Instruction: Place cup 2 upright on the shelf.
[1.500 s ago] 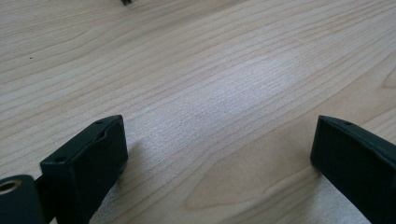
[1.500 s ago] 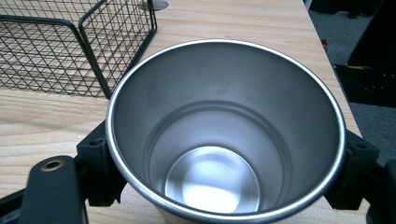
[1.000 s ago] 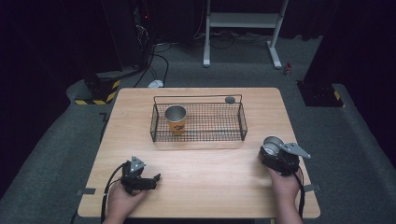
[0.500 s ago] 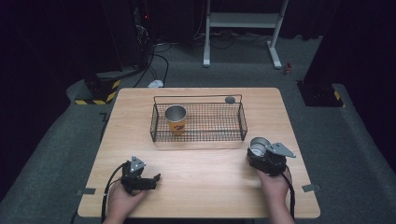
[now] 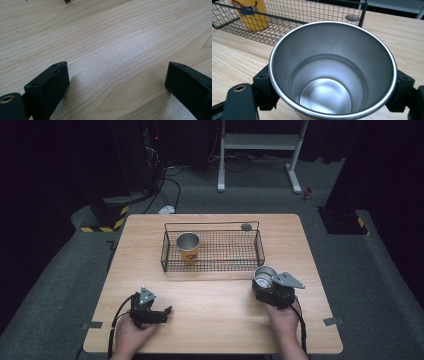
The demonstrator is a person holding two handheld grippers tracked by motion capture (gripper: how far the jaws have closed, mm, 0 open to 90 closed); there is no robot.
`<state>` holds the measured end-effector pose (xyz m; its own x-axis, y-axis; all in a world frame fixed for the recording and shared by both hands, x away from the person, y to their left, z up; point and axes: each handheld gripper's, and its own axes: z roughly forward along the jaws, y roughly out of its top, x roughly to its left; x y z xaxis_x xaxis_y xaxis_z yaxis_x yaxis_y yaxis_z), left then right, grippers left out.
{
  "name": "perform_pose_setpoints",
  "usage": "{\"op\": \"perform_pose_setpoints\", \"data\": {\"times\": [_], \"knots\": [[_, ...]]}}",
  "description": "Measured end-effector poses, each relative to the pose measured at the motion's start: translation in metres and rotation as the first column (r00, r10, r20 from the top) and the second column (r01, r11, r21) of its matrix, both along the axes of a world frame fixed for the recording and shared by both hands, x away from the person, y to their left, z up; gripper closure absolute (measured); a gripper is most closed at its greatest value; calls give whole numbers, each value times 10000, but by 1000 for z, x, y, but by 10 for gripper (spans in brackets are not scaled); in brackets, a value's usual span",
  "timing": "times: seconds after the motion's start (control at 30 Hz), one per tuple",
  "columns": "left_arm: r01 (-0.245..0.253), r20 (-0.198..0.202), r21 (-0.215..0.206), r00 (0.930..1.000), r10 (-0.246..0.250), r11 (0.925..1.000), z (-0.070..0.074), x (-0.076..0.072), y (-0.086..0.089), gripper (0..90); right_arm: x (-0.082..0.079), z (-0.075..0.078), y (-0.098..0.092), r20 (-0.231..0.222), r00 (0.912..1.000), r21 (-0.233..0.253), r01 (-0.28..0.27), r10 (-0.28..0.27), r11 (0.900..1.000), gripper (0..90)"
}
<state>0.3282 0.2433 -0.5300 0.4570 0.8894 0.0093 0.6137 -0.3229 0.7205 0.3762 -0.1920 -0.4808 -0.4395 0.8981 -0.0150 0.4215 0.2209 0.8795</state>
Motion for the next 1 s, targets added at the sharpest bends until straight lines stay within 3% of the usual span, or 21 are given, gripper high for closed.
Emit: {"op": "perform_pose_setpoints", "data": {"times": [0.5,1.0], "knots": [[75,55,-3,10000,-75,10000,0,0,0,75,-1,8,19,75,9995,-152,-304,305,9994,182],[52,61,-75,10000,-52,10000,0,0,0,75,17,39,43,257,9993,273,-272,265,9993,183]]}}
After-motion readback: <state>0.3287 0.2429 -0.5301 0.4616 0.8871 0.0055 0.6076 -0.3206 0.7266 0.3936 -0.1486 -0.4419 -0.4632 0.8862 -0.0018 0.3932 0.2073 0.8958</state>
